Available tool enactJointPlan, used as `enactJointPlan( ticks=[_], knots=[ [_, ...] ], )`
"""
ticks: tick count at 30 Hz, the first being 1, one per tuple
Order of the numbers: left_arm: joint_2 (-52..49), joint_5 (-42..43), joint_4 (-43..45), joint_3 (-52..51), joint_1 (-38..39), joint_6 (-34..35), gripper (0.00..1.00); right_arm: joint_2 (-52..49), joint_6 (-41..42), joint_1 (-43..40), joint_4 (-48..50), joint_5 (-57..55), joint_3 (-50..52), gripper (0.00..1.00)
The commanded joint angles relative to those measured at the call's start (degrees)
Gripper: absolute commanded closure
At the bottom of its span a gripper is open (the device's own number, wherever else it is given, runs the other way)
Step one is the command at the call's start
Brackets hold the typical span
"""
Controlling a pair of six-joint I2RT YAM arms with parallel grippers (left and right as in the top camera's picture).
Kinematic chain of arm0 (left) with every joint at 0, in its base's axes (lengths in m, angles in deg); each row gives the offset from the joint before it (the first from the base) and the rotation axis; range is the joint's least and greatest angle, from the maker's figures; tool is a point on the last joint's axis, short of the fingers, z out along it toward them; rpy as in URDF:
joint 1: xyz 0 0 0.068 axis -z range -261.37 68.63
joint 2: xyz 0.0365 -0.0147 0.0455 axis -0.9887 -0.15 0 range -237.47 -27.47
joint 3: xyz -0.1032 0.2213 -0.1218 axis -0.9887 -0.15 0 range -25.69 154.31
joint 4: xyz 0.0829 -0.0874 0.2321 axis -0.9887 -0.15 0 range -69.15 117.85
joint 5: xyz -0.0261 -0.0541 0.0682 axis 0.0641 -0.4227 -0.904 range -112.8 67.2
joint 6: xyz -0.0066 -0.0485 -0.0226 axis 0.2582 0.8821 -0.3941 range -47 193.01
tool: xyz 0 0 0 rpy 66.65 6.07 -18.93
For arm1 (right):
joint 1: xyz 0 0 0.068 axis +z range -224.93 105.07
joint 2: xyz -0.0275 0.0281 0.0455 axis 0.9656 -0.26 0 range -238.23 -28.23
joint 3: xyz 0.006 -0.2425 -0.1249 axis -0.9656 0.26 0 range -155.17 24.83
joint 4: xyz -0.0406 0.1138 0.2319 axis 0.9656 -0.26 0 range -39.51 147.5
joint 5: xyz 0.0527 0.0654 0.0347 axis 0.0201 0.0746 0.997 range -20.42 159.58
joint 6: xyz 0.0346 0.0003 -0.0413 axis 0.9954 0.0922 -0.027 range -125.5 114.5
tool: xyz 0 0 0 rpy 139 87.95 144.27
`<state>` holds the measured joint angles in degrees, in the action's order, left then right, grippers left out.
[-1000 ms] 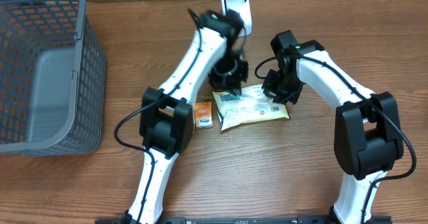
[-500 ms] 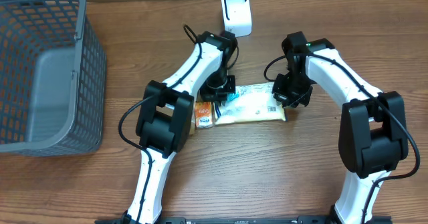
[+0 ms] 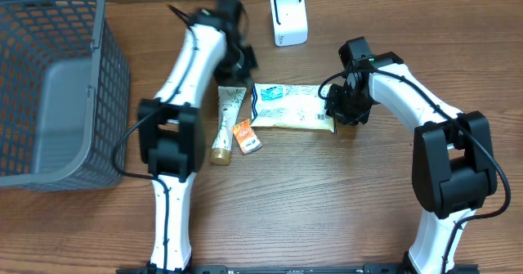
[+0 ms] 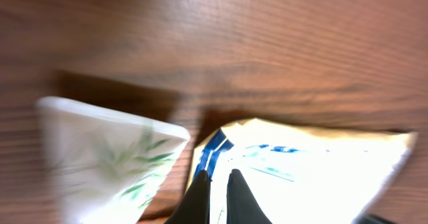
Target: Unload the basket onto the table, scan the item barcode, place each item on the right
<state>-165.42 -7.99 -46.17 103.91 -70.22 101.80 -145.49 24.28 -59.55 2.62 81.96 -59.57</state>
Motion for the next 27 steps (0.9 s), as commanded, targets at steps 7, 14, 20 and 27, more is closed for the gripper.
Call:
enactJointPlan(
  ticks=[7, 14, 20, 27],
  knots=[
    [0.1, 1.7, -14.6, 17.6, -5.2, -2.3, 0.93, 2.1, -2.0, 0.1, 3.1, 6.0, -1.2, 0.61],
    [0.0, -2.1, -18.4, 16.8, -3.8, -2.2, 0.53, 2.0, -2.0, 3.9, 9.3, 8.0, -1.2, 0.79],
    [0.0, -6.2, -19.6, 16.8, -2.8, -2.2, 0.44, 1.9, 3.4, 9.3, 11.7, -4.0, -1.1, 0.95],
    [0.0, -8.8, -21.6, 16.8, -2.8, -2.2, 0.23, -2.3, 3.4, 13.3, 13.6, -9.1, -1.1, 0.94]
  ],
)
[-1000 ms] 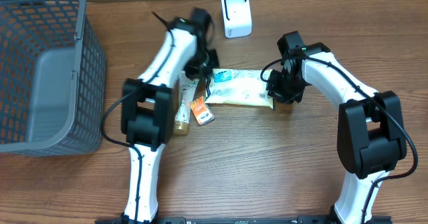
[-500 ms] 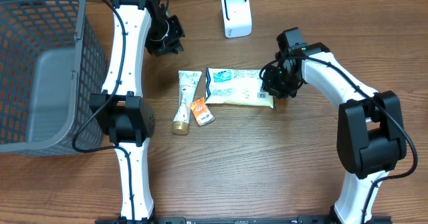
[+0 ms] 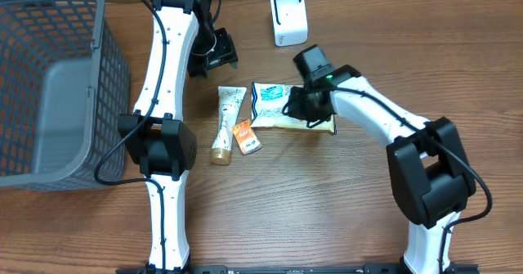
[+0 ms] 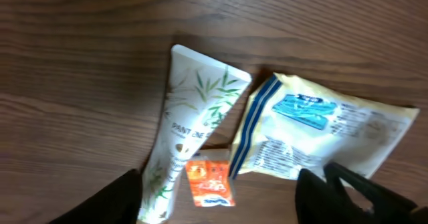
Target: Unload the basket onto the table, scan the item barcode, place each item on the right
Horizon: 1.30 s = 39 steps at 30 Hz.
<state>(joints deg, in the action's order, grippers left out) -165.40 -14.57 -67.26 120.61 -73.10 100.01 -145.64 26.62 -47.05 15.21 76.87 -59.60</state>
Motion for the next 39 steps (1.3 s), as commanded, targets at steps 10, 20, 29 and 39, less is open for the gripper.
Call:
enactJointPlan(
  ticks=[10, 20, 29, 39],
  knots=[
    [0.0, -2.3, -1.0, 0.1, 0.8, -0.4, 0.01, 1.5, 0.4, 0.7, -5.3, 1.3, -8.5, 0.96],
    [0.0, -2.5, -1.7, 0.0, 0.8, -0.5, 0.0, 8.8, 0.4, -11.5, -22.2, -5.8, -18.2, 0.0],
    [-1.0, 1.9, -0.7, 0.0, 3.1, -2.8, 0.0, 6.6, -5.7, -25.1, -27.1, -1.8, -15.2, 0.0],
    [-9.7, 11.4, -1.6, 0.0, 6.2, -7.7, 0.0, 6.1, -9.9, -26.0, -20.8, 2.9, -6.7, 0.0]
  ],
)
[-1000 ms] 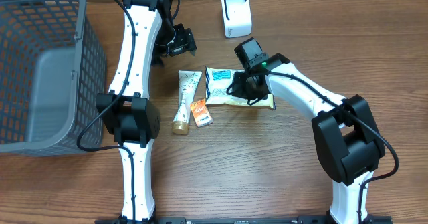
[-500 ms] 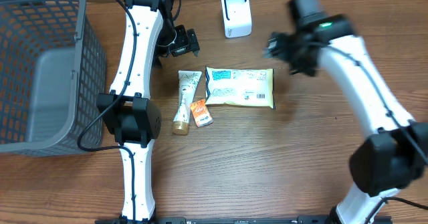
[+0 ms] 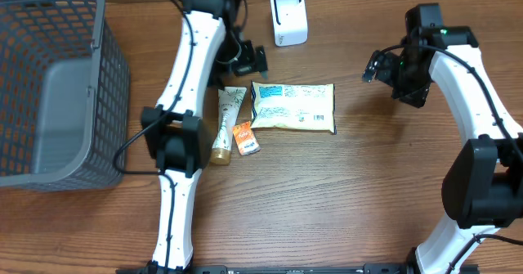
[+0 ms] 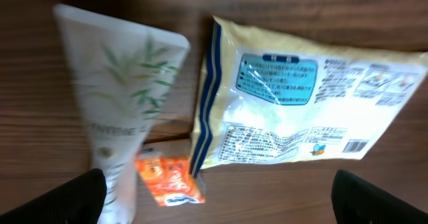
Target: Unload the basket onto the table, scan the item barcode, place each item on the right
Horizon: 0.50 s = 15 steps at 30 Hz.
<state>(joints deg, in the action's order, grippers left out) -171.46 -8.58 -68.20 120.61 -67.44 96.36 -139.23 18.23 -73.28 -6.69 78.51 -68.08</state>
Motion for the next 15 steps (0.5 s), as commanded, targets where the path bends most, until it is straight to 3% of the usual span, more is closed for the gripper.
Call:
enactJointPlan(
  ticks=[1, 12, 15],
  knots=[
    [-4.6, 5.4, -0.8, 0.0, 0.7, -4.4, 0.0, -0.3, -1.5, 0.3, 1.6, 1.3, 2.4, 0.0],
    [-9.0, 13.1, 3.0, 0.0, 1.0, -11.8, 0.0, -0.3, -1.5, 0.3, 3.5, 1.3, 4.8, 0.0],
    [-9.2, 13.0, 4.6, 0.0, 1.1, -11.8, 0.08, -0.3, -1.5, 0.3, 3.5, 1.3, 4.8, 0.0]
  ],
)
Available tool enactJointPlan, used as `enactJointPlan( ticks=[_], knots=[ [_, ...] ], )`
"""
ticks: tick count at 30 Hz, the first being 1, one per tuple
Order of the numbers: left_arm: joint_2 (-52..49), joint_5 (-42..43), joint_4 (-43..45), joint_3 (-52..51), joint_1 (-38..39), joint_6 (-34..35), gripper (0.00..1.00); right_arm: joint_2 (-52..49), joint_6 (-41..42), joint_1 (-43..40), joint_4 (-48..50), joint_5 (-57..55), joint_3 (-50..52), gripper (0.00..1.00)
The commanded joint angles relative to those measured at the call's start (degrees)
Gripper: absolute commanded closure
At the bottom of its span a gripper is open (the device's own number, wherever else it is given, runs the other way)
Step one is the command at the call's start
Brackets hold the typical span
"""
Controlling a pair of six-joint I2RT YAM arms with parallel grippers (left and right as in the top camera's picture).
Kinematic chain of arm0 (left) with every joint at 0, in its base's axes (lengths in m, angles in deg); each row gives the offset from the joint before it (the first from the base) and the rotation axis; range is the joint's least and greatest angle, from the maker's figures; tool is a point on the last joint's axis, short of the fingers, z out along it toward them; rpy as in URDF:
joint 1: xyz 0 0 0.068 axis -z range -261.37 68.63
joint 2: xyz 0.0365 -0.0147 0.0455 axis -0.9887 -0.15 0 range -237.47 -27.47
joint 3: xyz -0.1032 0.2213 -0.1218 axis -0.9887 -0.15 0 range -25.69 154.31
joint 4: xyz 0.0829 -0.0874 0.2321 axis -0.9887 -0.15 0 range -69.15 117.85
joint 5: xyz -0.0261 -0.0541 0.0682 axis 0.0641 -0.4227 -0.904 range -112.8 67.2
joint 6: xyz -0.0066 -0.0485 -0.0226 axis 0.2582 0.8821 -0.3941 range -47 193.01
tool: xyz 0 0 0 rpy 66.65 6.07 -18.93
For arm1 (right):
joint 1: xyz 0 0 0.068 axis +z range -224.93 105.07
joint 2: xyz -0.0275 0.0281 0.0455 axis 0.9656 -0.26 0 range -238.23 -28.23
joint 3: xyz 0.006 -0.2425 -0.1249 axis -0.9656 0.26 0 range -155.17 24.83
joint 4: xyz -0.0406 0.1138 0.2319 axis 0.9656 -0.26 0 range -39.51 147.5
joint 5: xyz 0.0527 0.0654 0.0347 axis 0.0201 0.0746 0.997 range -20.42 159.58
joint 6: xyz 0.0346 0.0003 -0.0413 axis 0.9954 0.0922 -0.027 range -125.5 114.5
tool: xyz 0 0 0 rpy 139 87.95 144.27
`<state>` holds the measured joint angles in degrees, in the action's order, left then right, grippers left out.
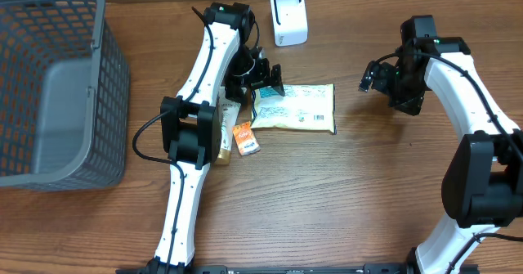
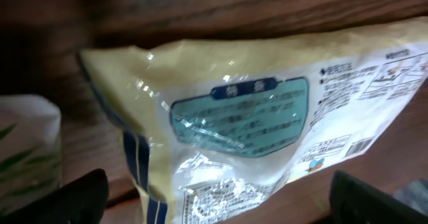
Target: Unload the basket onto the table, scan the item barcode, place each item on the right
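Observation:
A yellow snack packet (image 1: pixel 298 109) with a blue label lies flat on the wooden table, its printed side up. It fills the left wrist view (image 2: pixel 254 110), with small print and a barcode-like patch near its right end. My left gripper (image 1: pixel 260 78) is low over the packet's left end, open wide (image 2: pixel 217 194), a dark fingertip (image 2: pixel 73 197) at each lower corner. The white scanner (image 1: pixel 288 18) stands at the back. My right gripper (image 1: pixel 372 74) hovers to the right of the packet, apart from it; its jaws are too small to read.
A grey basket (image 1: pixel 114 78) fills the left side. A white tube with green leaves (image 1: pixel 227 110) and an orange sachet (image 1: pixel 246 137) lie just left of the packet. The tube's end shows in the left wrist view (image 2: pixel 27 144).
My left gripper has come down and rightwards from beside the scanner to the packet's left end, which now looks much closer. The right gripper shifted slightly. The packet has not moved.
My left gripper was shut low by the packet's left end while the right gripper was at its right end. Then the left was raised and open, the right on the packet's middle. Later the right arm stood far right, and now the left is low over the packet again.

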<state>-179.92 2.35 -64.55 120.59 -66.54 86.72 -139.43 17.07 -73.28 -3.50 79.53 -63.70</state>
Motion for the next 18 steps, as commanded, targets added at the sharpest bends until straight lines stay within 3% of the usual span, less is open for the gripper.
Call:
enactJointPlan(
  ticks=[1, 3, 7, 16, 18],
  knots=[
    [-0.8, 2.1, 1.3, 0.1, 0.2, -2.1, 0.11, -0.1, -0.3, 0.3, 0.3, 0.3, 0.4, 0.0],
    [-1.2, 2.1, 1.7, 0.1, 0.3, -1.9, 0.14, -0.1, -0.3, 0.3, 0.1, 0.3, 0.4, 0.0],
    [-3.0, 1.7, 2.0, 0.1, 0.3, -2.0, 0.07, -0.1, -0.3, 0.3, -0.1, 0.5, 0.4, 0.0],
    [-5.9, 1.7, 3.3, 0.1, 0.3, -2.0, 0.07, -0.1, -0.3, 0.3, 0.0, 0.9, 0.4, 0.0],
    [-5.9, 2.2, 4.2, 0.1, 0.3, -2.0, 0.15, -0.1, -0.3, 0.3, 0.3, 0.9, 0.5, 0.0]
  ],
)
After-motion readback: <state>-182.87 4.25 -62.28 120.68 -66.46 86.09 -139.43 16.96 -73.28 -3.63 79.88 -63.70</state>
